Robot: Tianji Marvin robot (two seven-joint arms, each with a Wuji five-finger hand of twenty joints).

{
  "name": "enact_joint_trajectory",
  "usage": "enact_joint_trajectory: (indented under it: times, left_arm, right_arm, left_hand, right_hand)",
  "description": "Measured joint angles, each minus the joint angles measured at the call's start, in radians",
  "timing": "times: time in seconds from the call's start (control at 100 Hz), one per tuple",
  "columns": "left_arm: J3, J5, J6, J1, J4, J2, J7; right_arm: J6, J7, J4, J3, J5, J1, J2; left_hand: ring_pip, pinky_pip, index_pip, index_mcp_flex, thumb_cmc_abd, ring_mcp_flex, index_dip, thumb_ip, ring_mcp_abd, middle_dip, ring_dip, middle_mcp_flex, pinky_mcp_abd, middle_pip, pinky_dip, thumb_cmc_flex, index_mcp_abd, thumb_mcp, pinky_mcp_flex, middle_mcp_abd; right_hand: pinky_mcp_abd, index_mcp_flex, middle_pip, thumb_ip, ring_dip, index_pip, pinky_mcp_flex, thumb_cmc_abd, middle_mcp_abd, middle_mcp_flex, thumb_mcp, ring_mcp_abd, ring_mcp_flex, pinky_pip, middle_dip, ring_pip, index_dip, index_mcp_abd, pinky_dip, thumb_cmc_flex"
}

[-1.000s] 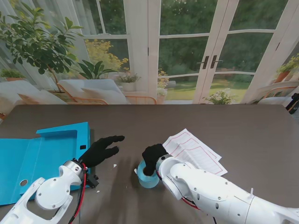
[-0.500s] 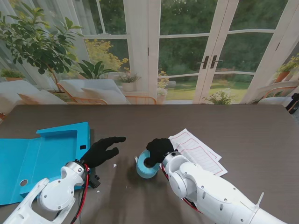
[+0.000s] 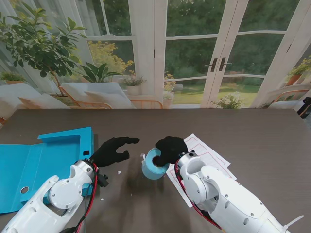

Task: Peel a label from the label roll, stick it on the side of the file box and file the documents

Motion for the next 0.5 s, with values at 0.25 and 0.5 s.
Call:
enact_joint_trajectory:
  times: [0.25,0.5]
  left_arm:
    - [-0.001,-0.012,-0.007,-0.011,-0.025,0.016,-0.12]
    - [0.014,-0.058,-0.039,-0.02,-0.024,0.026,-0.129]
  right_arm:
    - [-0.016,-0.014,-0.042,0.021,0.005,-0.028,0.0]
    - [-0.017,-0.012,-0.069,0.031,0.026,-0.04,0.0]
  left_hand:
    - [0.046,0.026,0.0,-0.005,-0.029,0.016,0.0,-0.066,0.0,0.05,0.028,0.0,0.0,0.018,0.045,-0.07,0.0,-0.047,0.027,-0.008]
    - [0.116,0.065,0.041,0.0,-0.041,0.039,0.045,-0.106,0.003,0.12,0.087,0.025,0.01,0.044,0.119,-0.073,0.0,-0.056,0.065,-0.018]
  right_hand:
    - [0.0,0.0,0.0,0.0,0.0,0.0,0.0,0.0,0.001,0.0,0.0,0.001,0.0,0.0,0.0,0.0,0.0,0.001,0.002,0.0]
    - [0.0,0.0,0.0,0.0,0.0,0.0,0.0,0.0,0.001,0.0,0.0,0.002,0.0,0.0,0.0,0.0,0.0,0.002,0.005,0.0]
